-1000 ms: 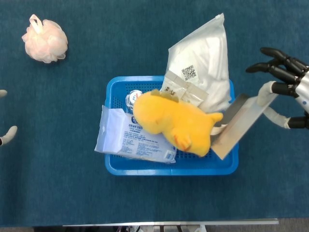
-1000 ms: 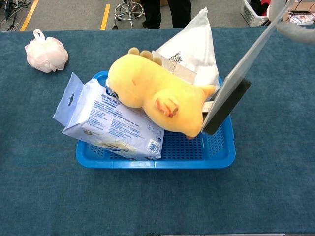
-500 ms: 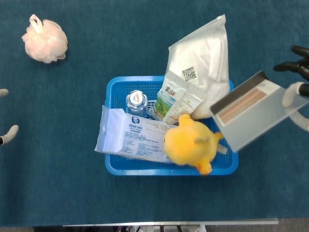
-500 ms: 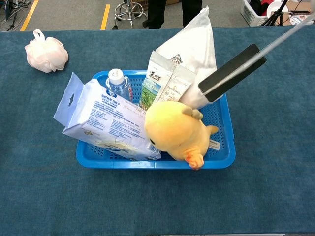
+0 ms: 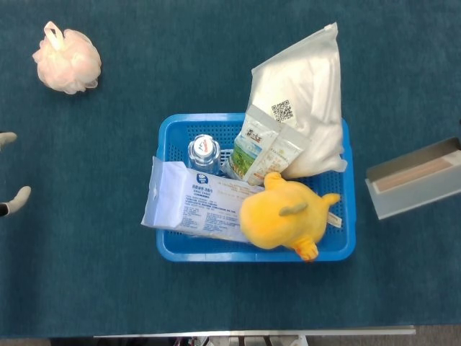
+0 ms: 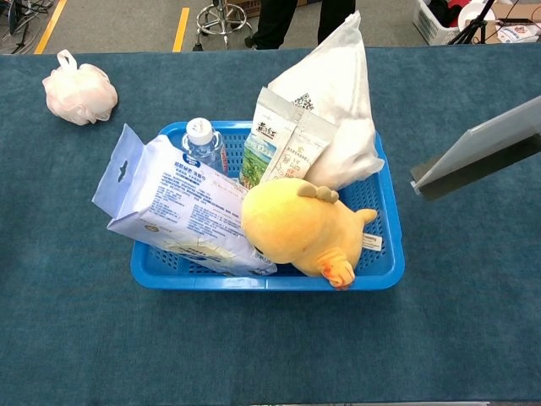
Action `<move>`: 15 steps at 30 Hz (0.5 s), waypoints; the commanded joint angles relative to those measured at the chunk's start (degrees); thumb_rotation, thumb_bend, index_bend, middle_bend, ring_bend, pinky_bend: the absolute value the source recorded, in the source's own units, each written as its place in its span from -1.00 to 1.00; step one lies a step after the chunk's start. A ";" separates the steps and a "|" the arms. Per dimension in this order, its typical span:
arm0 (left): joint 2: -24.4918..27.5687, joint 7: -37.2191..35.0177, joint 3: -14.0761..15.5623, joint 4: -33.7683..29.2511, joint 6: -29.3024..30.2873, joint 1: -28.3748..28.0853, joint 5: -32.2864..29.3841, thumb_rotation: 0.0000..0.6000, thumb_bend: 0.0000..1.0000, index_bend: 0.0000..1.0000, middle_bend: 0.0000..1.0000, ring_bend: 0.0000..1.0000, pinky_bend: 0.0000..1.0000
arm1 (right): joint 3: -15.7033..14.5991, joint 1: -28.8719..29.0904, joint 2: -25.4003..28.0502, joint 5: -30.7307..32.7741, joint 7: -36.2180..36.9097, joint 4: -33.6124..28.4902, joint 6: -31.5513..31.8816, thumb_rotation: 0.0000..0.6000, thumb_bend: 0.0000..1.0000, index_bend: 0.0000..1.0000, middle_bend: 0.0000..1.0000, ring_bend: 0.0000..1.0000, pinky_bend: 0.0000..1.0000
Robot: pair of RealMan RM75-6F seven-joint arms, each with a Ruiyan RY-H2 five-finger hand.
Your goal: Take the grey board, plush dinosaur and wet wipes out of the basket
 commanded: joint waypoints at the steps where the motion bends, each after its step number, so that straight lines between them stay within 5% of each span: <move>1: -0.23 0.02 0.10 0.09 -0.18 -0.09 0.01 1.00 -0.63 -0.52 -0.52 -0.70 -0.21 | -1.18 -0.62 0.54 0.45 0.21 0.07 -2.54 1.00 0.01 0.76 -0.43 -0.86 -0.51; 5: -0.49 0.08 0.19 0.29 -0.48 -0.20 -0.15 1.00 -0.63 -0.52 -0.52 -0.70 -0.21 | -1.62 -0.71 -1.08 0.98 2.20 2.03 -4.51 1.00 -0.01 0.74 -0.43 -0.86 -0.51; 9: -0.32 0.32 0.15 0.07 -0.49 -0.25 -0.25 1.00 -0.63 -0.52 -0.52 -0.70 -0.21 | -1.37 -0.52 -2.47 1.09 4.67 4.21 -4.91 1.00 -0.11 0.36 -0.44 -0.86 -0.51; 15: -0.11 0.68 0.14 -0.37 -0.43 -0.29 -0.33 1.00 -0.63 -0.52 -0.52 -0.70 -0.21 | -0.79 -0.26 -2.72 0.44 7.37 5.77 -4.19 1.00 -0.94 -0.46 -0.51 -0.86 -0.51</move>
